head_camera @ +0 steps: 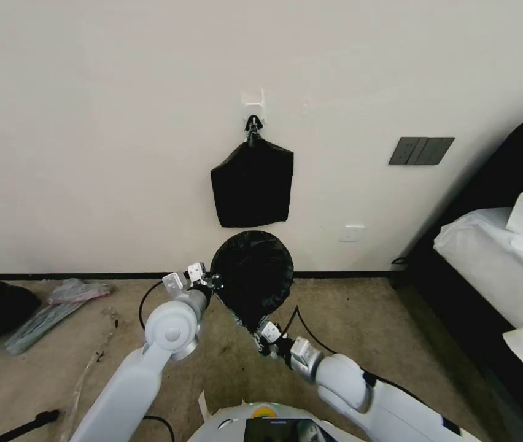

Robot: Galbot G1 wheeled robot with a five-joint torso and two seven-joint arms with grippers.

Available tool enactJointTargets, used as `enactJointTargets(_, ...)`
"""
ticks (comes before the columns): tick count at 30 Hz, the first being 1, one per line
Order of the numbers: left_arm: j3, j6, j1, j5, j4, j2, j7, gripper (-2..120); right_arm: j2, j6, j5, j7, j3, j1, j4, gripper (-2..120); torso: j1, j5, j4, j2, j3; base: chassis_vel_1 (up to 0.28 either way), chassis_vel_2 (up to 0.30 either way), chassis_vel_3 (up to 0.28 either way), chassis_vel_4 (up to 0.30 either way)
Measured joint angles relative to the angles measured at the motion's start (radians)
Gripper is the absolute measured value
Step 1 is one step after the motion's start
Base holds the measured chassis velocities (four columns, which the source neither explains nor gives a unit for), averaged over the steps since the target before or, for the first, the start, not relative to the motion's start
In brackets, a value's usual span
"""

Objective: Place a trash bag onto the trash bin.

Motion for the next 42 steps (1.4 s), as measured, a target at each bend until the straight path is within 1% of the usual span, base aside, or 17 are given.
enactJointTargets(2, -0.005, -0.002, 0.002, -0.012, -0.004, 0.000, -0.006, 1, 0.026, 0.028, 0.002, 0.012, -0.003, 0.005, -0.060, 0, 0.000, 0.0001, 0.0000, 0.000, 0.000, 0.000, 0.000, 0.000, 0.000)
enactJointTargets(6, -0.012, -0.003, 0.005, -0.031, -0.012, 0.006, -0.011, 1, 0.045, 0.048, -0.003, 0.015, -0.007, 0.006, -0.102, 0, 0.000, 0.0000, 0.0000, 0.000, 0.000, 0.000, 0.000, 0.000, 0.000)
enactJointTargets(11, -0.015, -0.002, 0.015, -0.042, -0.022, 0.008, -0.016, 1, 0.055, 0.046, -0.016, 0.022, -0.006, 0.005, -0.125, 0, 0.000, 0.0000, 0.0000, 0.000, 0.000, 0.000, 0.000, 0.000, 0.000)
enactJointTargets(20, -0.035, -0.001, 0.029, -0.043, -0.022, 0.007, -0.016, 1, 0.038, 0.043, -0.014, 0.008, 0.022, -0.037, -0.095, 0, 0.000, 0.0000, -0.0001, 0.000, 0.000, 0.000, 0.000, 0.000, 0.000)
enactJointTargets(28, -0.055, -0.001, 0.030, -0.064, -0.004, 0.006, -0.011, 1, 0.020, 0.074, -0.023, 0.003, 0.040, -0.064, -0.064, 0, 0.000, 0.0000, 0.0000, 0.000, 0.000, 0.000, 0.000, 0.000, 0.000)
enactJointTargets(31, -0.058, 0.000, 0.017, -0.080, 0.013, 0.021, -0.013, 1, 0.004, 0.087, -0.035, -0.004, 0.060, -0.090, -0.019, 12, 0.000, 0.0000, -0.0001, 0.000, 0.000, 0.000, 0.000, 0.000, 0.000)
enactJointTargets(32, -0.058, 0.000, 0.017, -0.080, 0.013, 0.021, -0.013, 1, 0.004, 0.087, -0.035, -0.004, 0.060, -0.090, -0.019, 12, 0.000, 0.0000, -0.0001, 0.000, 0.000, 0.000, 0.000, 0.000, 0.000)
enactJointTargets(33, -0.056, 0.000, 0.011, -0.083, 0.019, 0.026, -0.014, 1, 0.000, 0.092, -0.041, -0.009, 0.068, -0.100, -0.008, 15, 0.000, 0.0000, 0.0000, 0.000, 0.000, 0.000, 0.000, 0.000, 0.000)
enactJointTargets(34, -0.053, 0.000, 0.003, -0.086, 0.027, 0.029, -0.017, 1, -0.004, 0.098, -0.051, -0.015, 0.077, -0.112, 0.003, 22, 0.000, 0.0000, 0.0000, 0.000, 0.000, 0.000, 0.000, 0.000, 0.000)
enactJointTargets(35, -0.053, 0.000, -0.003, -0.087, 0.032, 0.031, -0.019, 1, -0.006, 0.102, -0.057, -0.020, 0.082, -0.120, 0.010, 25, 0.000, -0.0001, -0.0001, 0.000, 0.000, 0.000, 0.000, 0.000, 0.000)
enactJointTargets(36, -0.052, 0.000, -0.011, -0.089, 0.036, 0.032, -0.022, 1, -0.008, 0.106, -0.063, -0.025, 0.088, -0.128, 0.018, 28, 0.000, -0.0001, -0.0001, 0.000, 0.000, 0.000, 0.000, 0.000, 0.000)
enactJointTargets(37, -0.052, 0.000, -0.011, -0.089, 0.036, 0.032, -0.022, 1, -0.008, 0.106, -0.063, -0.025, 0.088, -0.128, 0.018, 28, 0.000, -0.0001, -0.0001, 0.000, 0.000, 0.000, 0.000, 0.000, 0.000)
enactJointTargets(38, -0.052, 0.000, -0.021, -0.091, 0.042, 0.033, -0.027, 0, -0.010, 0.112, -0.074, -0.029, 0.094, -0.137, 0.026, 34, 0.000, 0.0000, -0.0002, 0.000, 0.000, 0.000, 0.000, 0.000, 0.000)
enactJointTargets(40, -0.053, -0.001, -0.032, -0.096, 0.047, 0.034, -0.036, 0, -0.016, 0.121, -0.089, -0.037, 0.103, -0.151, 0.043, 43, 0.000, 0.0001, -0.0001, 0.000, 0.000, 0.000, 0.000, 0.000, 0.000)
enactJointTargets(41, -0.053, -0.001, -0.032, -0.096, 0.047, 0.034, -0.036, 0, -0.016, 0.121, -0.089, -0.037, 0.103, -0.151, 0.043, 43, 0.000, 0.0001, -0.0001, 0.000, 0.000, 0.000, 0.000, 0.000, 0.000)
enactJointTargets(42, -0.053, -0.002, -0.035, -0.094, 0.051, 0.034, -0.038, 0, -0.023, 0.123, -0.092, -0.038, 0.111, -0.163, 0.060, 47, 0.000, 0.0001, 0.0000, 0.000, 0.000, 0.000, 0.000, 0.000, 0.000)
